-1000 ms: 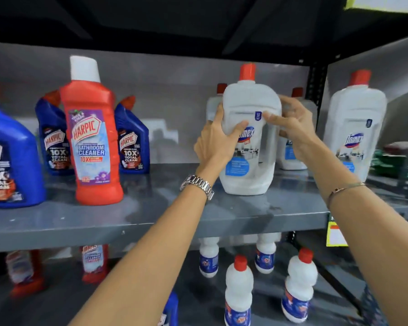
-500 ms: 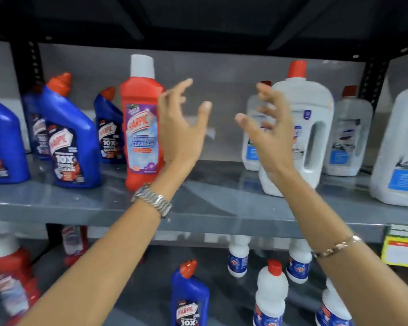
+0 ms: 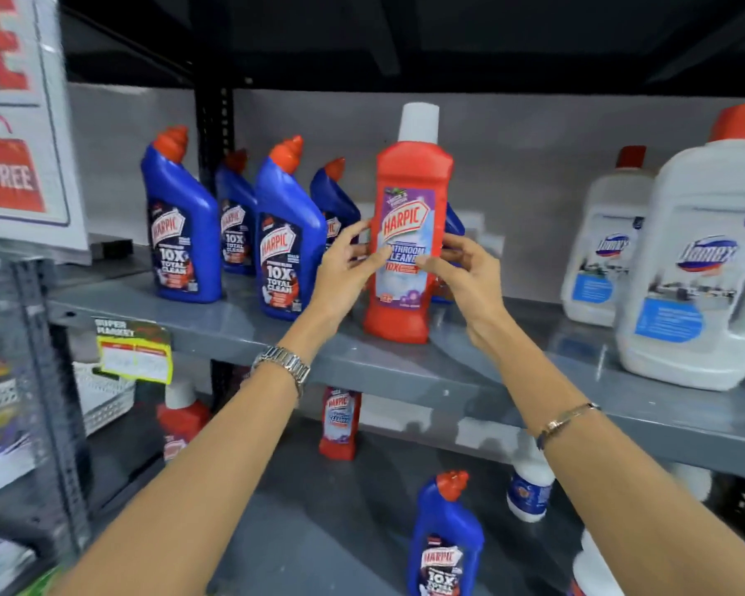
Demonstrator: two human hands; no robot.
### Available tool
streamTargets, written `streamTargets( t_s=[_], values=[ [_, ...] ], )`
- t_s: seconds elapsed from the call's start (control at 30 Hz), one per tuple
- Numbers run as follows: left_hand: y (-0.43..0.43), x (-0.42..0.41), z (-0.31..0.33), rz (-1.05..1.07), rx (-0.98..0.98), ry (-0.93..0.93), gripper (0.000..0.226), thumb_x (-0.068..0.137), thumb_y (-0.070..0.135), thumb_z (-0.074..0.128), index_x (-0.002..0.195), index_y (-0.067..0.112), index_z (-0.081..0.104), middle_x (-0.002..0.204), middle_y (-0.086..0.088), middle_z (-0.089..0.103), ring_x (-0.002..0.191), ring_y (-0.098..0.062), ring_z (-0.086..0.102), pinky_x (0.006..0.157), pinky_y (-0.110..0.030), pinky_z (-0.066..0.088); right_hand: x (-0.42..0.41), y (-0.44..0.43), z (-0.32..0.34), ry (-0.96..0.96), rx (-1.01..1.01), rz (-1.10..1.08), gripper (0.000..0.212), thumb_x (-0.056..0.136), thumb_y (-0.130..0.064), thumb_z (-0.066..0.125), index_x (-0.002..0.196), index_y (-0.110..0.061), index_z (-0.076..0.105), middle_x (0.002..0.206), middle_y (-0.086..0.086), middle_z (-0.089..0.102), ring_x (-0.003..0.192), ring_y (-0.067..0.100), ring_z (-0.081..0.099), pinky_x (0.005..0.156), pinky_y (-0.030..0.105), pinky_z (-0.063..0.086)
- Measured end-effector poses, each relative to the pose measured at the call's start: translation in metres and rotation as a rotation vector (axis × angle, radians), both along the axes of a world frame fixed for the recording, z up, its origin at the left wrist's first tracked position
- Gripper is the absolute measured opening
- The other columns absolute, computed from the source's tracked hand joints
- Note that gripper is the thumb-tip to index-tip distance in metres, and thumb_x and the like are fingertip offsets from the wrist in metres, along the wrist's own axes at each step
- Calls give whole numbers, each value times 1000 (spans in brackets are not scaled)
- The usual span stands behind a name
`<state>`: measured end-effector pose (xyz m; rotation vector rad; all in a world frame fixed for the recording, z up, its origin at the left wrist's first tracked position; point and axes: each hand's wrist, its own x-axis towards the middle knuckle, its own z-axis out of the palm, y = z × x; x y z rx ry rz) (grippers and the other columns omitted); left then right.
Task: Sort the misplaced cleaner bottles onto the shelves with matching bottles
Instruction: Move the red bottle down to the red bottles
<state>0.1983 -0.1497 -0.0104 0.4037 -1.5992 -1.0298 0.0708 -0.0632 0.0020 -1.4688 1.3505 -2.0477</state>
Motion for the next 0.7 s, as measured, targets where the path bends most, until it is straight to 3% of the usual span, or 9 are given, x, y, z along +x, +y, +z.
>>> streamTargets(
  t_s=[0.13, 0.23, 0.4, 0.53, 0.7],
  values=[
    [9, 11, 0, -29, -4, 41, 43, 85, 14, 64, 124, 22, 48, 96, 3, 65, 88, -10, 65, 68, -20, 55, 11, 10, 1, -19, -44, 5, 28, 74, 1, 71, 95, -15, 60, 83, -1, 66, 72, 11, 65, 57, 18, 56],
    [22, 31, 0, -64, -14, 57, 38, 86, 13, 62, 119, 25, 49, 95, 4, 66, 84, -9, 67, 65, -22, 57, 29, 22, 3, 13, -79, 0, 31, 71, 0, 75, 85, -23, 60, 82, -2, 66, 75, 17, 64, 58, 21, 56],
    [55, 82, 8, -56, -33, 74, 36, 85, 12, 63, 114, 26, 50, 88, 7, 67, 77, -5, 70, 56, -21, 55, 68, 50, 6, 64, -113, 55, 29, 70, -5, 78, 83, -24, 61, 80, -3, 67, 81, 20, 65, 68, 37, 58],
    [77, 134, -11, -71, -57, 30, 44, 71, 22, 73, 110, 33, 54, 95, 1, 67, 87, -11, 68, 65, -27, 57, 98, 72, -13, 107, -90, 151, 35, 61, -10, 81, 89, -19, 62, 83, -4, 69, 75, 12, 66, 65, 29, 59],
    [86, 163, -85, -104, 12, 17, 44, 65, 13, 78, 99, 34, 58, 80, 13, 74, 76, -2, 66, 62, -15, 53, 120, 81, -88, 118, -39, 205, 37, 57, -6, 81, 83, -24, 63, 76, -13, 73, 68, 3, 65, 63, 16, 53]
  ],
)
